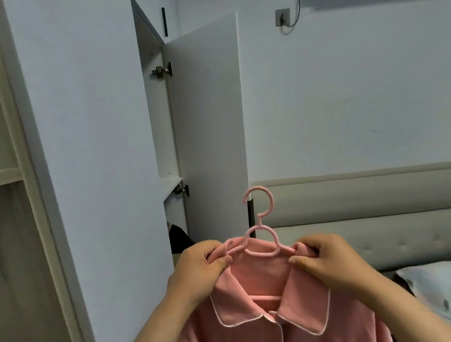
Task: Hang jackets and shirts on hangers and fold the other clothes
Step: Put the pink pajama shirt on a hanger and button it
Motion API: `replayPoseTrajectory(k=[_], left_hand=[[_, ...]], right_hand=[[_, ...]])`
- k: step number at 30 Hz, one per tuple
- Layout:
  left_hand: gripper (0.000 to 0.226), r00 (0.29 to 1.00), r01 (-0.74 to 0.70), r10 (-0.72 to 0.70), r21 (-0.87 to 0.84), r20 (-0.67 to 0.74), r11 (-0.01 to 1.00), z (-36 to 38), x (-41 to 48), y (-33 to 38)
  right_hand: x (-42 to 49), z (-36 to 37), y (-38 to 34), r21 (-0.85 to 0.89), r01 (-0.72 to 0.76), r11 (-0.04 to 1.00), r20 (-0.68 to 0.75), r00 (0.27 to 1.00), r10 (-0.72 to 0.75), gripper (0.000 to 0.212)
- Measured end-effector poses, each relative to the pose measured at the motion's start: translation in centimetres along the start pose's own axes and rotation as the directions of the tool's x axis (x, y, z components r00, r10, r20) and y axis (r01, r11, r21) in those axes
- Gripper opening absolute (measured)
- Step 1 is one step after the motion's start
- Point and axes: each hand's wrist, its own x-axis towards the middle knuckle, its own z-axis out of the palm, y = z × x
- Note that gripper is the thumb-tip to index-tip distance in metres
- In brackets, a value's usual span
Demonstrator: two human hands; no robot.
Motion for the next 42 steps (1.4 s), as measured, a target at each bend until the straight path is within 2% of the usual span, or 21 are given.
replayPoseTrajectory(k=[4,6,11,15,18,23,25,29,32,35,38,42], left_hand=[[0.023,0.999,0.052,-0.052,0.000,-0.002,0.999,1.7,2.7,-2.9],[0.027,0.997,0.083,-0.083,-0.018,0.002,0.996,2.3,4.2,-4.7],[0.016,0.988,0.146,-0.147,-0.021,-0.036,0.989,3.8,7.3,-9.4],[0.018,0.974,0.196,-0.195,0.001,-0.115,0.981,4.9,10.0,-12.7],[0.003,0.963,0.198,-0.184,0.051,-0.195,0.979,6.3,12.1,-15.1],[0.007,0.967,0.174,-0.155,0.078,-0.201,0.982,8.4,15.8,-18.8],[0.008,0.967,0.176,-0.157,0.081,-0.199,0.981,9.1,17.3,-20.6],[0.006,0.967,0.185,-0.156,0.135,-0.201,0.973,10.1,20.0,-24.3],[0.016,0.962,0.186,-0.135,0.212,-0.236,0.959,10.9,21.9,-26.8],[0.025,0.948,0.206,-0.110,0.312,-0.298,0.927,12.0,23.5,-29.6],[0.022,0.918,0.252,-0.102,0.363,-0.384,0.897,13.2,24.9,-32.5],[0.018,0.864,0.217,0.007,0.385,-0.503,0.897,14.1,26.2,-36.2]], right_hand=[[3.2,2.8,2.6,0.029,-0.072,0.997,0.019,0.997,0.071,0.028],[5.0,4.1,3.6,0.029,-0.102,0.994,0.036,0.994,0.101,0.024],[9.5,7.6,5.2,0.003,-0.147,0.989,0.079,0.986,0.147,0.013],[13.4,10.3,5.9,-0.007,-0.169,0.986,0.092,0.981,0.169,0.012],[16.0,12.1,7.1,-0.016,-0.173,0.985,0.081,0.981,0.174,0.010],[19.3,15.1,10.1,-0.003,-0.203,0.979,0.121,0.972,0.202,0.010],[20.9,16.1,11.2,0.047,-0.189,0.981,0.172,0.969,0.179,0.007],[25.2,18.0,13.6,0.128,-0.119,0.985,0.309,0.948,0.074,0.018],[28.5,20.1,15.9,0.166,-0.085,0.982,0.330,0.944,0.026,0.023],[31.1,22.8,17.8,0.173,-0.070,0.982,0.312,0.950,0.013,0.026],[32.9,25.6,19.5,0.146,-0.028,0.989,0.255,0.967,-0.011,0.027],[34.3,29.5,20.4,0.057,0.098,0.993,0.149,0.983,-0.106,0.024]])
